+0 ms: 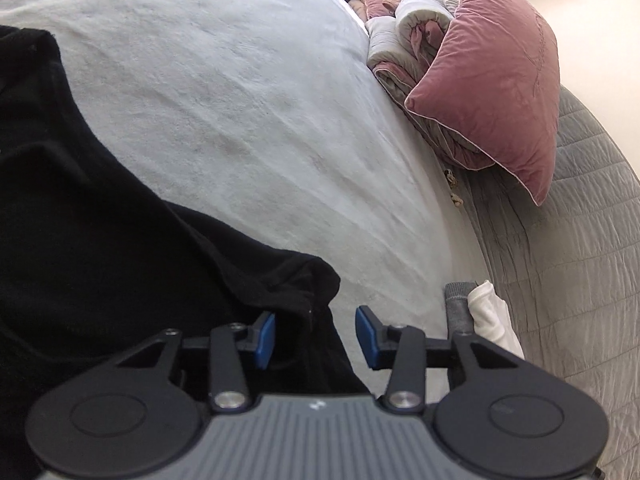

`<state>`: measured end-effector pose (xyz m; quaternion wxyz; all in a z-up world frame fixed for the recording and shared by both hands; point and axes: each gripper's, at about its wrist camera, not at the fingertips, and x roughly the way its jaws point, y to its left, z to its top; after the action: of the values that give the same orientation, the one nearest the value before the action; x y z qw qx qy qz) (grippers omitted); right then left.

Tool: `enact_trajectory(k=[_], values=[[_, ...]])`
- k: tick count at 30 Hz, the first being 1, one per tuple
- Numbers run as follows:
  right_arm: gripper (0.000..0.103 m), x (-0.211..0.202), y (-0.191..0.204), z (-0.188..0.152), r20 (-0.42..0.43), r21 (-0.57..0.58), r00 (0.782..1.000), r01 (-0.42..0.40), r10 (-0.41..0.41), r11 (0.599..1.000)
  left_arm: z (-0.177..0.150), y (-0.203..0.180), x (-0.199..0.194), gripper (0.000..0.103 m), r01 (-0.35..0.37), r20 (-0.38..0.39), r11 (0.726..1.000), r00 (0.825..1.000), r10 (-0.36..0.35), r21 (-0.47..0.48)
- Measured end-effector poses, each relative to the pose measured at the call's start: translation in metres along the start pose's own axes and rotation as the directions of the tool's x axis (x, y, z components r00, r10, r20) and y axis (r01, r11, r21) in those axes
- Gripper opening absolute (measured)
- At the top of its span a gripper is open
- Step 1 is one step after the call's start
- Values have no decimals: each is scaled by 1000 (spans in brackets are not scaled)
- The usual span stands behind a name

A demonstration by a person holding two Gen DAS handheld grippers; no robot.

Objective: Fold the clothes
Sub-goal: 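Move the left tool to the garment edge and close on it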

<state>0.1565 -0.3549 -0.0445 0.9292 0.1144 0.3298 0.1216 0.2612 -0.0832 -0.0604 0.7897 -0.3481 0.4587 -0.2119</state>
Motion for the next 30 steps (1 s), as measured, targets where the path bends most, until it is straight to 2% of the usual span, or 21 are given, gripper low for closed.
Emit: enact_trajectory(k=[5,6,7,9,10,13,16,21,26,27,28,30], values=[[31,4,11,-6,-40,-81,999,-23,20,996,8,11,2,31,9,75,996,997,-3,-87],[25,4,13,-7,-48,-99,999,-28,23,995,11,14,3,27,14,87,994,996,-5,-107],[13,4,16,-8,-56,-117,998,-33,27,993,14,16,3,24,22,96,992,995,-10,-123],[4,3,19,-11,-58,-147,998,-42,34,988,22,15,3,5,43,122,992,992,-29,-115],[4,1,19,-10,-45,-144,999,-32,26,989,25,14,2,5,51,139,993,990,-36,-104],[3,-7,16,-7,20,-122,1000,27,-24,992,38,4,-2,4,59,205,997,978,-49,-42],[3,-19,11,-3,103,-86,992,87,-78,992,52,-3,-3,4,66,248,998,967,-65,1],[1,-31,4,2,220,-39,957,201,-188,979,66,-11,9,4,12,275,997,961,-31,71],[1,-17,-11,3,158,2,962,225,-223,974,70,-4,27,4,-63,258,993,966,35,101],[3,-16,-14,3,140,10,964,227,-226,974,69,-2,29,4,-75,256,992,966,46,101],[14,-17,-17,3,125,24,969,212,-214,977,69,0,31,4,-81,254,992,966,54,96],[15,-20,-23,3,103,57,978,175,-180,983,70,5,34,4,-92,251,992,966,68,85]])
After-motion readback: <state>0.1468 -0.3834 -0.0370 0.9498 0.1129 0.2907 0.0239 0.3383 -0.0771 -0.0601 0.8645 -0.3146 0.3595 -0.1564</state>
